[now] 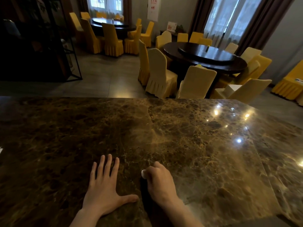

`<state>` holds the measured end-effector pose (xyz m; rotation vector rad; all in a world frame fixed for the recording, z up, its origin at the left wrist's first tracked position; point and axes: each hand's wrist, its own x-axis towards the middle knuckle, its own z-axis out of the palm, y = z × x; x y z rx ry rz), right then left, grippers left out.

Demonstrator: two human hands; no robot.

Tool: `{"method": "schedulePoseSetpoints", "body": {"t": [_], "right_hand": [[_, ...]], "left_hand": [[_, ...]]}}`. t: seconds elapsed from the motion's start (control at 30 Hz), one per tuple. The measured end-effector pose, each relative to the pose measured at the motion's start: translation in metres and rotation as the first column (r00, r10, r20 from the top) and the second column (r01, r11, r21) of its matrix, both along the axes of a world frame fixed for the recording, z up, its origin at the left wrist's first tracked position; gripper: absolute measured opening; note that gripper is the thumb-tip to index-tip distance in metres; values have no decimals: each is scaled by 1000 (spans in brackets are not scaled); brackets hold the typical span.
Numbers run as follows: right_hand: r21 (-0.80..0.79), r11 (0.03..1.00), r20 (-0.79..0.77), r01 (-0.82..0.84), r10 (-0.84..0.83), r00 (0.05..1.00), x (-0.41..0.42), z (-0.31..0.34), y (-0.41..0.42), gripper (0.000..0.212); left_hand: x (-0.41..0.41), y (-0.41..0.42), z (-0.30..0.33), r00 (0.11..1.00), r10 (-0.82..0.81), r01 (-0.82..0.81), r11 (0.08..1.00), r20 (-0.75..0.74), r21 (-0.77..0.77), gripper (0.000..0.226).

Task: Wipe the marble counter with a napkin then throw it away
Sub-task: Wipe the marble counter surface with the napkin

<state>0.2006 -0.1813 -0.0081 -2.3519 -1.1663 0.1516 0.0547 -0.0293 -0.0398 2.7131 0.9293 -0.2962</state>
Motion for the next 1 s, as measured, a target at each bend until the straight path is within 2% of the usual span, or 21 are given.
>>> {"method": "schedulePoseSetpoints", "body": {"t": [0.1, 0.23, 0.3, 0.4, 0.47, 0.53, 0.63, 0.73, 0.8, 0.9, 0.93, 1.0], "right_hand": [[42, 999, 13, 1, -2, 1000, -2, 2, -10, 21], [-10, 992, 59, -126, 126, 990, -17, -10, -14, 14], [16, 999, 83, -39, 38, 996, -1, -7, -15, 12], [14, 984, 74, 178, -179, 981, 29, 4, -14, 20], [0, 975, 96, 221, -220, 971, 28, 7, -7, 22], [10, 988, 68, 153, -153, 986, 4, 4, 1, 17], [-30, 998, 31, -52, 53, 998, -30, -8, 0, 12], [-50, 987, 48, -150, 153, 987, -18, -8, -13, 16], [-54, 995, 69, -88, 91, 993, -4, -5, -27, 19], [-15, 992, 75, 126, -125, 989, 9, 1, -38, 21], [-3, 988, 75, 155, -155, 985, 8, 2, -36, 20], [14, 995, 21, 98, -99, 995, -8, 2, -28, 17]], "left_hand": [[1, 0, -2, 1000, 9, -9, 1000, 26, -3, 157], [-1, 0, -2, 1000, 4, -4, 1000, 29, 4, 157], [-1, -1, -1, 1000, -2, 2, 1000, 22, 1, 157], [-1, -1, 0, 998, 9, -9, 1000, 57, 0, 156], [-2, 0, 0, 999, -1, 1, 1000, 43, -1, 156], [-1, 0, -1, 999, 3, -3, 1000, 40, -6, 157], [0, -1, -2, 999, 5, -5, 1000, 38, -6, 158], [-2, 0, -1, 1000, -1, 1, 1000, 25, 0, 158], [-2, 0, 0, 1000, -4, 4, 1000, 23, -9, 158], [-3, 0, 0, 999, 3, -2, 1000, 41, -17, 158], [-3, 0, 1, 999, -4, 5, 1000, 32, -21, 158], [-3, 1, 1, 1000, -16, 17, 999, 13, -32, 159]]}}
